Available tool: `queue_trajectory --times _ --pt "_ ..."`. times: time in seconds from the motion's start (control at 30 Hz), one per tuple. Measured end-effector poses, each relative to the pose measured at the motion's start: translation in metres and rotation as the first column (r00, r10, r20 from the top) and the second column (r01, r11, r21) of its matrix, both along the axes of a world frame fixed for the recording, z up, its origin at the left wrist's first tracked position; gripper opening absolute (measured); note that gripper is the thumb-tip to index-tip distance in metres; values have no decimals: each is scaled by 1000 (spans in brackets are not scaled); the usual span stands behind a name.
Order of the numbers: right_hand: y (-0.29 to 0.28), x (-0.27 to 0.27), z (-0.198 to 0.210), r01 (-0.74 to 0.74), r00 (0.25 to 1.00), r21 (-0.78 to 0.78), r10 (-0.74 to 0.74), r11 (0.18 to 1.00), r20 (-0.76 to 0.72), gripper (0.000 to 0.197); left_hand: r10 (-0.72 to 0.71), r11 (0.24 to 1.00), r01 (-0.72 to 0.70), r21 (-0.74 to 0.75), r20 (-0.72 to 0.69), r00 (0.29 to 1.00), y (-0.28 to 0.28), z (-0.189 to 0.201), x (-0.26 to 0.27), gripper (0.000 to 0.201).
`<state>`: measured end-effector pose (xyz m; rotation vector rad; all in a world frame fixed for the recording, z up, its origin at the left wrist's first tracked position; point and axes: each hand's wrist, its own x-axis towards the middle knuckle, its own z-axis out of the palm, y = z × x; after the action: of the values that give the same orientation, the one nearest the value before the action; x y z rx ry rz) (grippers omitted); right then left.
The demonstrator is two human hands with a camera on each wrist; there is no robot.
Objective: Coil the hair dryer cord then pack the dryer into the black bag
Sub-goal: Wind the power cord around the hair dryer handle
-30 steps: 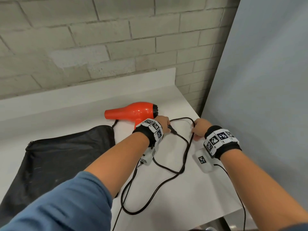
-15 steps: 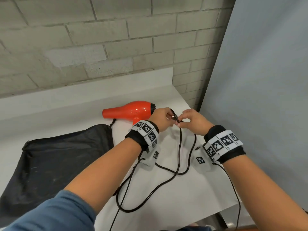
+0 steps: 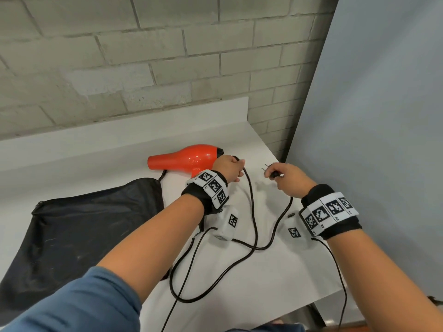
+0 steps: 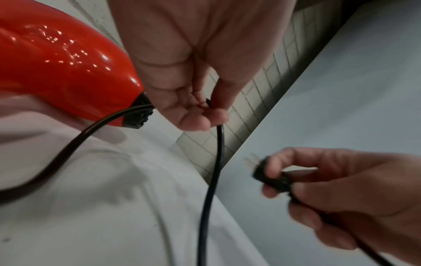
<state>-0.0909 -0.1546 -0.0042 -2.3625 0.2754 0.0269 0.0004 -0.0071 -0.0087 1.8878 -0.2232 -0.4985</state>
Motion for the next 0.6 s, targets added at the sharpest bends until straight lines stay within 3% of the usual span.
queue_trajectory --times 0.17,0.27,0.37,0.5,0.6 --pt "-24 -20 4 260 961 9 -260 965 92 28 -42 995 53 83 -136 990 -2 -7 2 26" --pt "-25 -25 10 246 943 230 -287 942 167 17 -134 971 172 167 -216 967 -1 3 -8 22" --pt "-17 -24 18 192 938 456 -299 869 176 14 -358 886 379 266 -123 925 3 17 -25 39" --pt "0 -15 25 67 950 635 -243 769 194 24 -447 888 455 68 -101 889 6 26 -55 41" --pt "16 -4 27 -9 972 634 -141 774 186 28 -408 913 404 -63 -74 910 15 29 -64 22"
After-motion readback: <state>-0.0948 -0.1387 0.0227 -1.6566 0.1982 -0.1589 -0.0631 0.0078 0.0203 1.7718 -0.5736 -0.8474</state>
